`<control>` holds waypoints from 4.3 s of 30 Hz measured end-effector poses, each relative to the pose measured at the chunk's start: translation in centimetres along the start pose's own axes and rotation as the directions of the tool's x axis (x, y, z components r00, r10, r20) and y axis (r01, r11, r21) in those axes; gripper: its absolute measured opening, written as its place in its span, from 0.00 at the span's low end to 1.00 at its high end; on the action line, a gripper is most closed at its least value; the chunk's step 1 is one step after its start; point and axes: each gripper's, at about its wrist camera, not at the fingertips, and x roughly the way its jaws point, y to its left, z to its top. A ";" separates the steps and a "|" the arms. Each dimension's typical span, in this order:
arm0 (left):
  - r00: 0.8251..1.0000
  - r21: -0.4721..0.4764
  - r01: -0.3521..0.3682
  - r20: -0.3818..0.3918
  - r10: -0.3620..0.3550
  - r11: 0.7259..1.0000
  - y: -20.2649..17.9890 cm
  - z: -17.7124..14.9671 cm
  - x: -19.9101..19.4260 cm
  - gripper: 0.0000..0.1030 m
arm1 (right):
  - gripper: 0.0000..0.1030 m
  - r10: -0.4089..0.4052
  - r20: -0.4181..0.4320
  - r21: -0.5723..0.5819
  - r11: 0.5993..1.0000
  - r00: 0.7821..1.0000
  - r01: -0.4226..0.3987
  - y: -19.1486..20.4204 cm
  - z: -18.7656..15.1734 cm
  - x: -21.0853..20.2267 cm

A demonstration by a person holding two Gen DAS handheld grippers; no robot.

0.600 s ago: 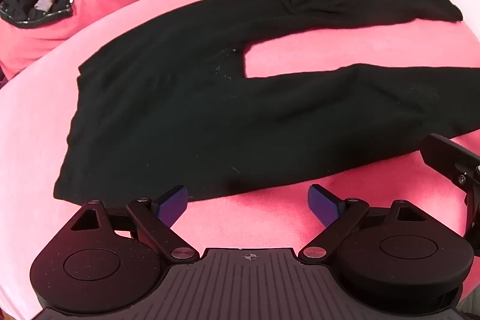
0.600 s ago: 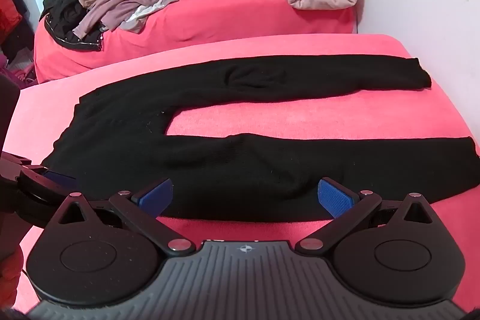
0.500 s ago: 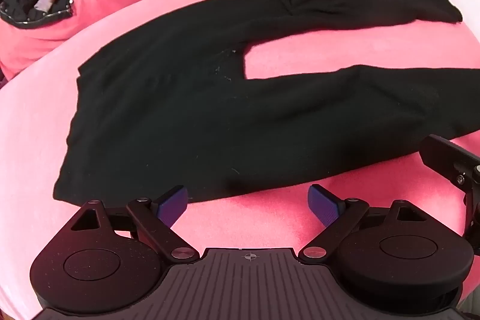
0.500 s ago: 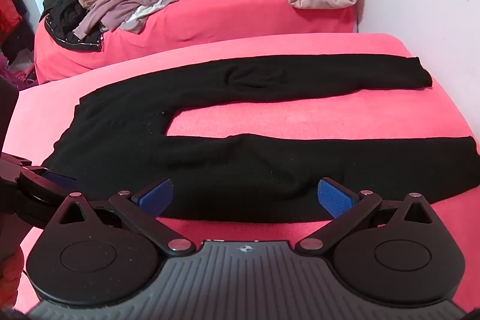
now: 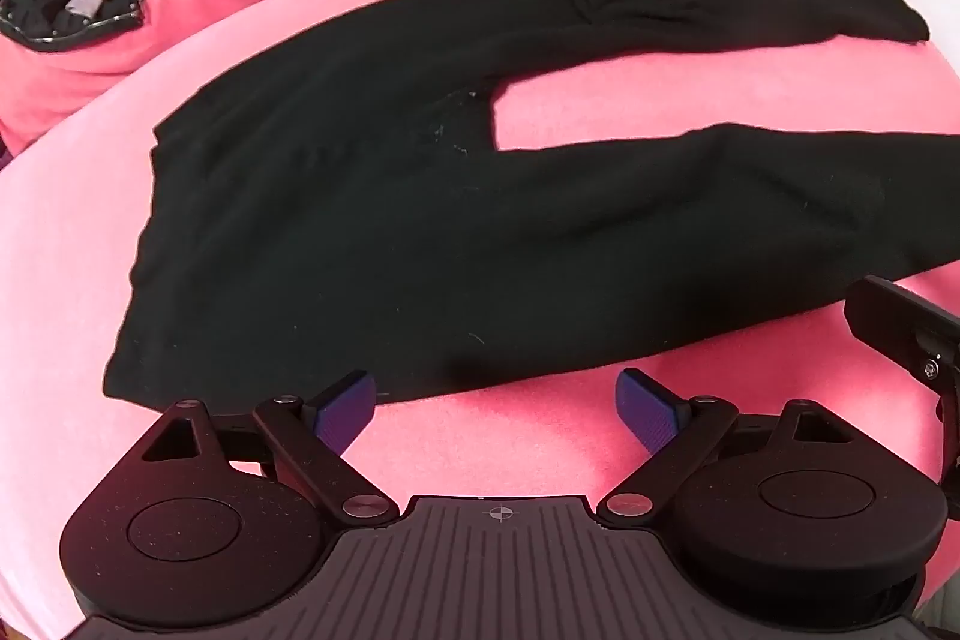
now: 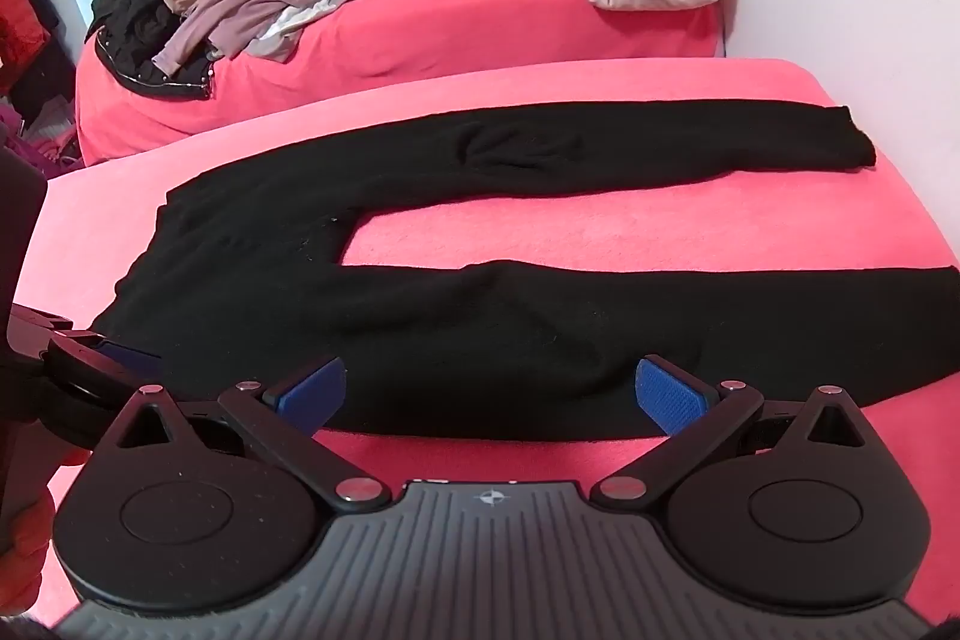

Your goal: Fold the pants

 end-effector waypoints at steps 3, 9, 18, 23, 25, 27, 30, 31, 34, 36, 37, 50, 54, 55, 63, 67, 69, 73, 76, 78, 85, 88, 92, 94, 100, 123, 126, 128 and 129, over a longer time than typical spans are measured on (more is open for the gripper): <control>1.000 -0.005 0.002 0.001 -0.002 1.000 0.2 0.0 0.0 1.00 | 1.00 0.003 -0.003 -0.002 1.000 1.000 -0.003 -0.1 0.0 0.1; 1.000 -0.008 0.003 0.000 -0.003 1.000 0.4 -0.1 0.1 1.00 | 1.00 0.012 -0.002 -0.009 1.000 1.000 -0.012 0.3 0.0 -0.1; 1.000 -0.012 0.009 -0.001 -0.009 1.000 0.7 -0.2 0.1 1.00 | 1.00 0.012 -0.006 -0.018 1.000 1.000 -0.012 0.5 -0.1 0.1; 1.000 -0.011 0.009 -0.003 -0.009 1.000 0.8 -0.4 0.2 1.00 | 1.00 0.005 -0.009 -0.014 1.000 1.000 -0.005 0.3 -0.2 0.1; 1.000 -0.011 0.008 -0.003 -0.008 1.000 0.7 -0.3 0.2 1.00 | 1.00 0.004 -0.009 -0.012 1.000 1.000 -0.004 0.4 -0.3 0.1; 1.000 -0.010 0.008 -0.003 -0.008 1.000 0.7 -0.3 0.2 1.00 | 1.00 0.005 -0.011 -0.012 1.000 1.000 -0.005 0.4 -0.4 0.1; 1.000 -0.011 0.007 -0.004 -0.008 1.000 0.7 -0.4 0.2 1.00 | 1.00 0.007 -0.013 -0.014 1.000 1.000 -0.007 0.5 -0.3 0.0; 1.000 -0.011 0.007 -0.004 -0.007 1.000 0.7 -0.5 0.2 1.00 | 1.00 0.008 -0.014 -0.014 1.000 1.000 -0.008 0.6 -0.3 0.0; 1.000 -0.010 0.007 -0.004 -0.007 1.000 0.7 -0.6 0.3 1.00 | 1.00 0.015 -0.014 -0.013 1.000 1.000 -0.015 0.5 -0.3 0.0; 1.000 -0.008 0.005 -0.003 -0.005 1.000 0.7 -0.8 0.3 1.00 | 1.00 0.020 -0.016 -0.012 1.000 1.000 -0.020 0.6 -0.5 0.0; 1.000 -0.007 0.006 -0.003 -0.006 1.000 0.7 -0.8 0.3 1.00 | 1.00 0.026 -0.016 -0.011 1.000 1.000 -0.026 0.6 -0.5 0.0; 1.000 -0.002 -0.002 -0.016 0.001 1.000 0.1 -0.3 0.6 1.00 | 1.00 0.068 -0.028 -0.016 0.998 0.997 -0.069 0.9 -1.1 -0.1; 1.000 -0.002 -0.001 -0.020 0.001 1.000 0.2 -0.2 0.7 1.00 | 1.00 0.071 -0.029 -0.019 0.997 0.997 -0.072 0.9 -1.1 -0.1; 1.000 -0.002 -0.002 -0.020 0.002 1.000 0.2 -0.2 0.7 1.00 | 1.00 0.073 -0.028 -0.018 0.997 0.997 -0.074 0.9 -1.1 -0.1; 1.000 -0.003 -0.005 -0.025 0.005 1.000 0.3 -0.1 0.9 1.00 | 1.00 0.091 -0.020 -0.023 0.996 0.996 -0.091 1.0 -1.2 -0.1; 1.000 -0.004 -0.005 -0.027 0.005 1.000 0.4 0.0 1.0 1.00 | 1.00 0.100 -0.023 -0.023 0.995 0.995 -0.101 1.0 -1.1 0.1; 1.000 -0.003 -0.005 -0.029 0.005 1.000 0.5 0.0 1.1 1.00 | 1.00 0.107 -0.023 -0.024 0.994 0.994 -0.108 1.1 -1.2 0.1; 0.999 -0.003 -0.007 -0.035 0.007 1.000 0.7 0.2 1.4 1.00 | 1.00 0.117 -0.024 -0.032 0.993 0.993 -0.117 1.2 -1.2 0.3; 0.999 0.001 -0.009 -0.037 0.009 1.000 0.7 0.3 1.7 1.00 | 1.00 0.129 -0.025 -0.028 0.991 0.991 -0.130 1.2 -1.2 0.5; 0.999 0.002 -0.015 -0.038 0.015 1.000 0.8 0.4 2.0 1.00 | 1.00 0.135 -0.032 -0.021 0.991 0.990 -0.136 1.1 -1.2 0.7; 0.999 -0.013 0.020 -0.029 -0.021 1.000 1.6 0.9 2.9 1.00 | 0.99 0.162 -0.025 -0.021 0.986 0.986 -0.162 0.6 -1.2 1.2; 0.999 -0.016 0.007 -0.044 -0.008 1.000 2.0 1.4 4.0 1.00 | 0.99 0.187 -0.028 -0.033 0.982 0.982 -0.188 0.5 -0.9 1.9; 0.997 -0.049 -0.012 -0.076 0.008 0.999 3.3 1.6 5.0 1.00 | 0.99 0.238 -0.049 -0.054 0.969 0.970 -0.241 0.6 -0.6 3.6; 0.997 -0.054 -0.021 -0.079 0.017 0.998 3.9 1.8 5.1 1.00 | 0.99 0.250 -0.053 -0.067 0.965 0.967 -0.253 0.7 -0.4 4.8; 0.999 -0.041 0.003 -0.034 -0.004 0.999 4.2 3.7 4.5 1.00 | 0.99 0.312 -0.083 -0.058 0.946 0.946 -0.318 0.7 -0.1 8.0; 0.992 0.127 0.128 -0.011 -0.128 0.984 -0.7 6.7 8.8 1.00 | 0.97 0.266 -0.134 -0.048 0.961 0.955 -0.274 -3.3 -3.4 6.0; 0.992 0.117 0.124 -0.015 -0.123 0.985 -0.1 6.5 7.8 1.00 | 0.97 0.309 -0.106 -0.019 0.950 0.945 -0.313 -4.1 -3.0 4.9; 0.991 0.117 0.135 0.002 -0.137 0.984 0.4 6.2 7.0 1.00 | 0.97 0.324 -0.043 0.027 0.946 0.945 -0.323 -5.4 -2.3 3.7; 0.988 0.118 0.148 0.014 -0.151 0.982 0.7 6.0 6.5 1.00 | 0.96 0.307 -0.016 0.036 0.951 0.951 -0.307 -6.0 -1.8 3.3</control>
